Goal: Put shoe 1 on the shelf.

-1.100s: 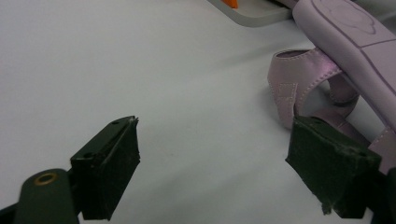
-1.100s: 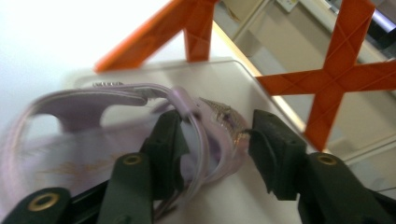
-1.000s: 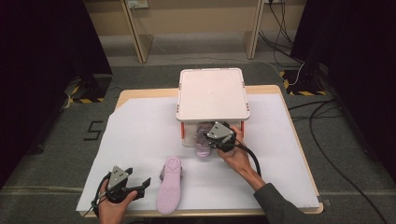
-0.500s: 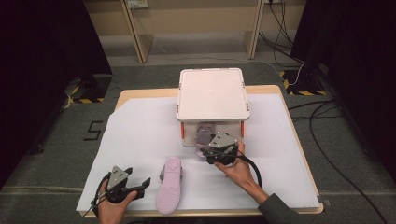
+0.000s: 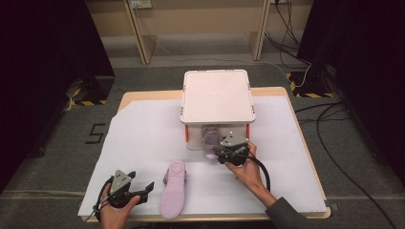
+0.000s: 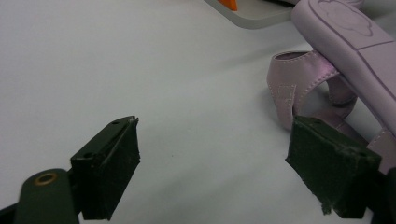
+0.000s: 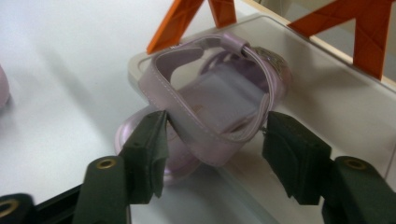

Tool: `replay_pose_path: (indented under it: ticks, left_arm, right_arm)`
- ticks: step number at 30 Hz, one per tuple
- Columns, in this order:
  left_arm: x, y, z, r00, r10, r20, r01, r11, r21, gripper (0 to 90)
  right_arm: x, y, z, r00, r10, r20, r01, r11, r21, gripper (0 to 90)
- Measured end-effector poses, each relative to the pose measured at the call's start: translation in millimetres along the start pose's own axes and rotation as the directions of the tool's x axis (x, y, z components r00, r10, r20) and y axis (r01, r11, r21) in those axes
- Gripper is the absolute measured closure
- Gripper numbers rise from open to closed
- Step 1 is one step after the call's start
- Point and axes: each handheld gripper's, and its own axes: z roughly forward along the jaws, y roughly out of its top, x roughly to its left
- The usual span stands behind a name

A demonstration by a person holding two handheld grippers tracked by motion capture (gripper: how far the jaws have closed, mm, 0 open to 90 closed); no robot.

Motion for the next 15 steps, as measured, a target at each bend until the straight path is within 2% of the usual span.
replay_pose_path:
  ticks: [4, 9, 15]
  left_arm:
    - [-0.8, 0.0, 0.5, 1.0000, 0.003, 0.003, -0.003, 1.0000, 0.009, 16.5]
    - [-1.0, -0.5, 1.5, 1.0000, 0.006, 0.002, -0.006, 0.9999, 0.013, 16.6]
    - [-1.7, -0.8, 3.1, 1.0000, 0.002, 0.001, -0.002, 0.9998, 0.018, 16.7]
  right_arm:
    - [-7.8, -3.0, 2.0, 0.9992, 0.032, -0.024, -0.032, 0.999, 0.003, 47.6]
    - [-10.0, -1.5, 4.5, 0.9997, 0.018, 0.014, -0.018, 1.000, -0.006, 53.0]
    - [-11.6, 1.3, 14.8, 0.9981, 0.039, 0.049, -0.037, 0.999, -0.039, 55.0]
